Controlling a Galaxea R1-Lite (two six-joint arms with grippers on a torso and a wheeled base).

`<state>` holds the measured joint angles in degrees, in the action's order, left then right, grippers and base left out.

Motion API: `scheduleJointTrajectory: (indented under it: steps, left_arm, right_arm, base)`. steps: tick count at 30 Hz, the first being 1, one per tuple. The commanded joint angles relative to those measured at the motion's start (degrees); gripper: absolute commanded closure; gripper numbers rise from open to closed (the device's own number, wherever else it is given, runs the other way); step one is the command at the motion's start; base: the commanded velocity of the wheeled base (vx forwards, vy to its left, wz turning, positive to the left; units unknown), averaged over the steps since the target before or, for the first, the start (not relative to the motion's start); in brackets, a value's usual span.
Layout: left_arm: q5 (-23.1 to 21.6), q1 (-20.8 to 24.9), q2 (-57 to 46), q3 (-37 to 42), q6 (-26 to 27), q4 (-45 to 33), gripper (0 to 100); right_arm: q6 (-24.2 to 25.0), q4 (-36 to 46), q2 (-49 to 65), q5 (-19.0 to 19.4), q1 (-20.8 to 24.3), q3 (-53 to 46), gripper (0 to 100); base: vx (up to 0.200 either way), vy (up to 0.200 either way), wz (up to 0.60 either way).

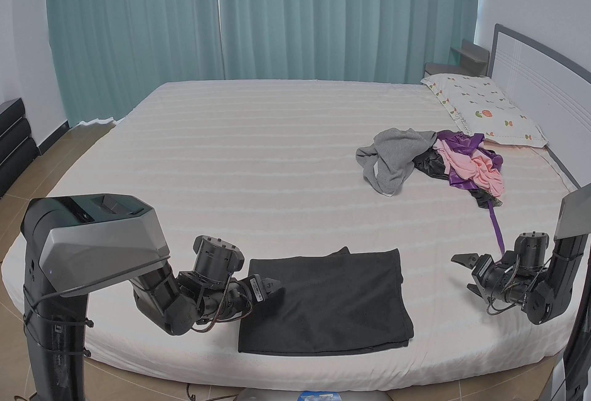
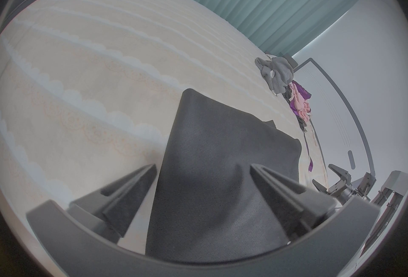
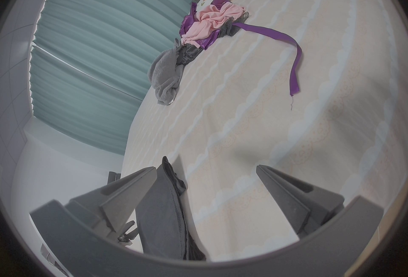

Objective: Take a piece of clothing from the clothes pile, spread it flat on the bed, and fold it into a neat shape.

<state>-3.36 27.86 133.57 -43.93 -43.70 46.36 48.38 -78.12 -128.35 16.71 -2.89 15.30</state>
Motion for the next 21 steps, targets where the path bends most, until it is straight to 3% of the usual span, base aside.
scheduleJointTrajectory:
  steps: [1, 21]
  left_arm:
    - [-0.2, 0.1, 0.4, 0.2, -0.2, 0.0, 100]
    - [0.2, 0.1, -0.8, 1.7, -4.6, 0.1, 100]
  right_arm:
    - [0.0, 0.0, 0.0, 0.0, 0.0, 0.0, 0]
    - [0.0, 0.0, 0.0, 0.0, 0.0, -0.2, 0]
  base:
    - [0.000, 0.000, 0.00]
    - [0.000, 0.000, 0.00]
